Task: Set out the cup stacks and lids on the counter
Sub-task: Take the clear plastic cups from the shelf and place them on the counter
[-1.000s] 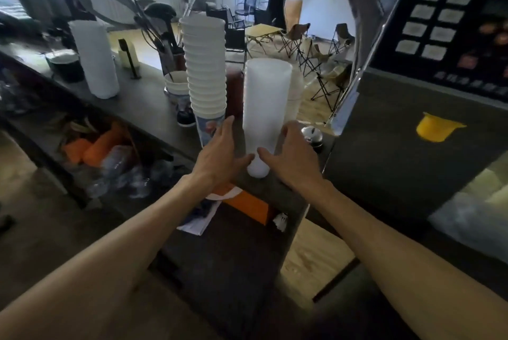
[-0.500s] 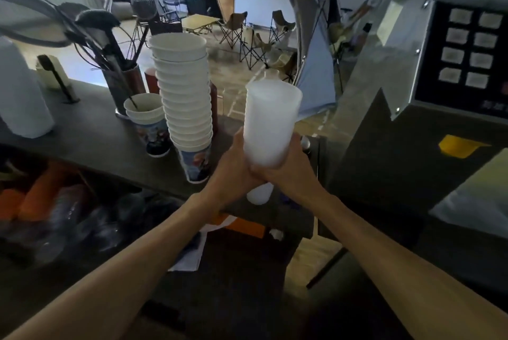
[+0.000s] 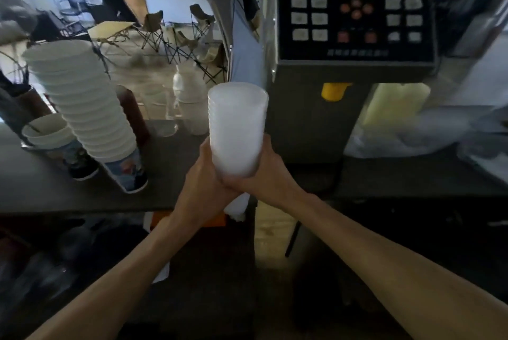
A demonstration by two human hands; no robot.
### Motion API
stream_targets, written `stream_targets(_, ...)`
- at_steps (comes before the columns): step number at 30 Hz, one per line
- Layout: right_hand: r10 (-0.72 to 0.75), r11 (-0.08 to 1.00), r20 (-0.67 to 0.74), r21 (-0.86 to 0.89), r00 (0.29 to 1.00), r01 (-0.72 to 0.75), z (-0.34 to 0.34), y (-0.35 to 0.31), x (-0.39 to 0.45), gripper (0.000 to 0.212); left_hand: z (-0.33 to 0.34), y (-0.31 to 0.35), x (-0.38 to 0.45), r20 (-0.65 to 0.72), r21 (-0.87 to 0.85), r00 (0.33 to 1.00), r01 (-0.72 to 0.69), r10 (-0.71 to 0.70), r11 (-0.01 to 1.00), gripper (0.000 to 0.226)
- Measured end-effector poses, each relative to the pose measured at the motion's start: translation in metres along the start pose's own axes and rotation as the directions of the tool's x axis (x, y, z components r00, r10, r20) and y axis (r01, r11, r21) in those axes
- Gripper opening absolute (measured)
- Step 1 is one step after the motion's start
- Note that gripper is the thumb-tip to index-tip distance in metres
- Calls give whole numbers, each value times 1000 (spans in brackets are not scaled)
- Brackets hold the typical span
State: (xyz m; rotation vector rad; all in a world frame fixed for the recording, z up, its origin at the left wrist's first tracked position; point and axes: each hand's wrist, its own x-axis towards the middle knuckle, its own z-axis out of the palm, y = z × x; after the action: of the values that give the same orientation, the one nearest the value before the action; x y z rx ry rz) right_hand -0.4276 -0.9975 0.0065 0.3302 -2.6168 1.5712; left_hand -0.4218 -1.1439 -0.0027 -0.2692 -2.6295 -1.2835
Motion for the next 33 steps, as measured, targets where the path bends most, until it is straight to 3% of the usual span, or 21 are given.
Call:
stream_targets(3, 22, 1000, -117, 20, 993, -20, -38, 17, -37, 109, 36, 35, -11, 147, -72, 989, 31, -20, 997, 116)
stream_targets(8, 66, 998, -208, 26, 976, -62, -137, 50, -124, 93, 113, 110, -51, 222, -138, 952, -184, 211, 973, 115)
stream_targets(17, 121, 984, -495, -53, 861, -169, -341, 120, -327, 104, 309, 309, -153, 433, -274, 826, -261, 361, 926, 94)
stream_targets(20, 156, 969, -545, -76, 824, -234, -403, 141, -381, 106, 368, 354, -177, 447, -333, 774, -321, 448, 887, 103)
stream_targets(24, 174, 945, -639, -106, 750, -309, -482, 171, -433, 107, 439, 426, -196, 491, -445, 655, -378, 574, 812, 103)
stream_targets(29, 188, 930, -700, -98, 689, -353, -581, 221, -468, 107, 543, 499, -190, 525, -499, 584, -379, 620, 779, 118)
stream_targets(33, 189, 925, -734, -90, 653, -370, -669, 272, -477, 104, 633, 558, -171, 528, -559, 543, -357, 653, 748, 104)
